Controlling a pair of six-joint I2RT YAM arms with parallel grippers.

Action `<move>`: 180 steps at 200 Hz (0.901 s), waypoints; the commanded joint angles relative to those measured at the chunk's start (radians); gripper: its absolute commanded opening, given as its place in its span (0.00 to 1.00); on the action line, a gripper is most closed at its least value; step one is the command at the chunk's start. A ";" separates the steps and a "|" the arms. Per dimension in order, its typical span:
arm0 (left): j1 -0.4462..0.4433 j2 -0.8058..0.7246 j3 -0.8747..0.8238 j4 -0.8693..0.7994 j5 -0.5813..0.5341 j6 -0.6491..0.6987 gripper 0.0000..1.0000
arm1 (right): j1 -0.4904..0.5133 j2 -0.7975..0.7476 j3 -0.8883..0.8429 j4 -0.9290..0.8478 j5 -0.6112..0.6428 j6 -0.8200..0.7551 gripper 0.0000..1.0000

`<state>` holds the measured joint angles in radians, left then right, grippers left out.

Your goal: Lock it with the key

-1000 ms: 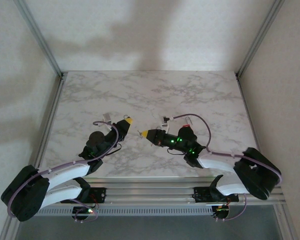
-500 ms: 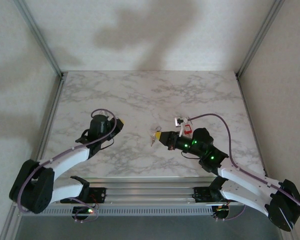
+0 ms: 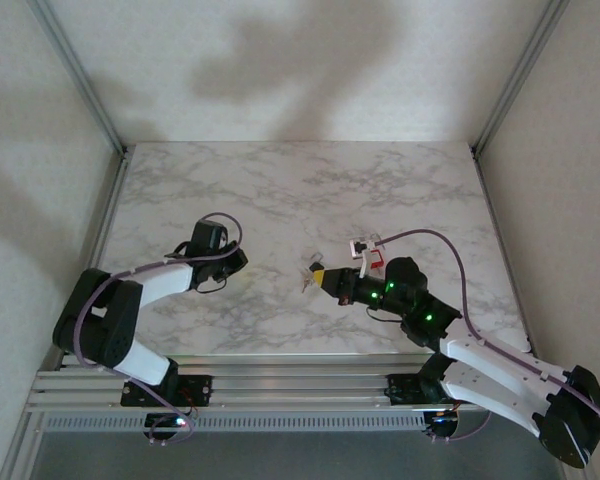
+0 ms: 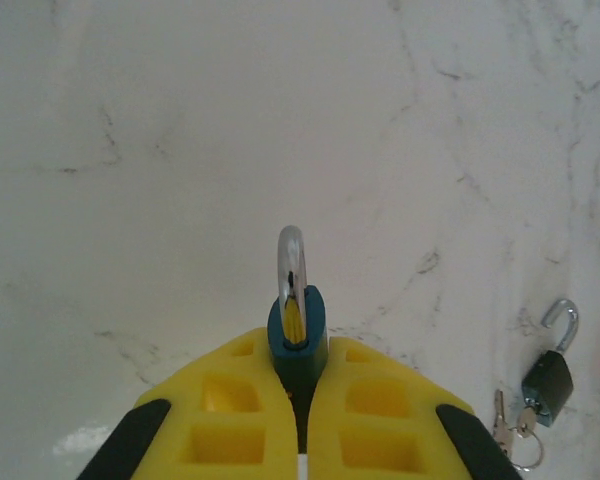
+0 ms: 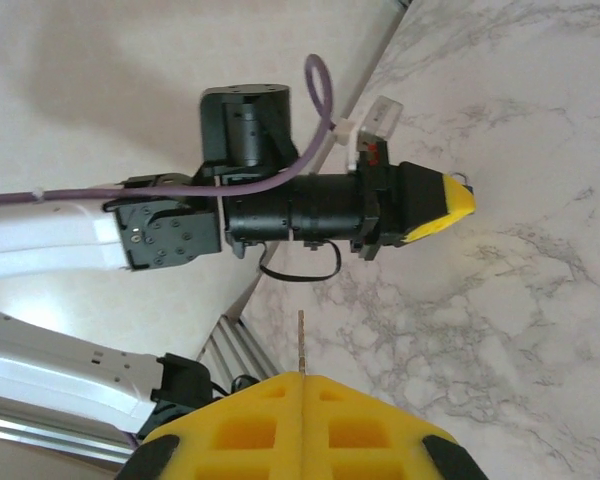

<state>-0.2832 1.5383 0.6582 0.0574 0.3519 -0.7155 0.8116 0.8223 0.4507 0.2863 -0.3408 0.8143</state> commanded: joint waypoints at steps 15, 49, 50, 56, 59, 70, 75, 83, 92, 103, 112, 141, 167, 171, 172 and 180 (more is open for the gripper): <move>0.031 0.062 0.051 -0.027 0.047 0.063 0.00 | -0.005 -0.062 -0.004 -0.006 -0.008 -0.006 0.00; 0.053 0.105 0.063 -0.029 0.062 0.075 0.00 | -0.006 -0.095 -0.010 -0.023 -0.013 -0.008 0.00; 0.053 0.107 0.063 -0.030 0.063 0.076 0.00 | -0.006 -0.096 -0.010 -0.023 -0.013 -0.008 0.00; 0.056 0.117 0.071 -0.037 0.065 0.079 0.00 | -0.006 -0.099 -0.010 -0.027 -0.014 -0.009 0.00; 0.056 0.122 0.073 -0.040 0.069 0.079 0.00 | -0.006 -0.100 -0.009 -0.027 -0.014 -0.010 0.00; 0.056 0.143 0.084 -0.043 0.078 0.085 0.00 | -0.005 -0.102 -0.009 -0.022 -0.019 -0.013 0.00; 0.056 0.151 0.089 -0.052 0.072 0.089 0.00 | -0.005 -0.102 -0.025 -0.015 -0.018 -0.014 0.00; 0.056 0.155 0.090 -0.053 0.067 0.093 0.00 | -0.005 -0.098 -0.049 -0.002 -0.016 -0.014 0.00; 0.059 0.157 0.086 -0.054 0.063 0.092 0.00 | -0.006 -0.090 -0.053 0.011 -0.015 -0.013 0.00; 0.059 0.151 0.081 -0.058 0.051 0.093 0.00 | -0.005 -0.078 -0.053 0.021 -0.018 -0.007 0.00; 0.061 0.148 0.083 -0.070 0.034 0.101 0.06 | -0.006 -0.067 -0.052 0.031 -0.023 -0.004 0.00; 0.067 0.146 0.086 -0.085 0.021 0.103 0.17 | -0.006 -0.045 -0.050 0.043 -0.018 -0.008 0.00; 0.070 0.144 0.094 -0.102 0.001 0.103 0.32 | -0.006 -0.048 -0.044 0.028 -0.018 -0.012 0.00; 0.070 0.142 0.096 -0.104 0.002 0.104 0.33 | -0.006 -0.048 -0.042 0.025 -0.016 -0.012 0.00; 0.069 0.142 0.096 -0.104 0.002 0.104 0.33 | -0.006 -0.048 -0.041 0.024 -0.016 -0.012 0.00; 0.071 0.138 0.101 -0.109 -0.003 0.101 0.34 | -0.005 -0.045 -0.042 0.022 -0.011 -0.012 0.00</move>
<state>-0.2268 1.6577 0.7467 0.0135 0.4236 -0.6258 0.8112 0.7780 0.4057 0.2924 -0.3439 0.8143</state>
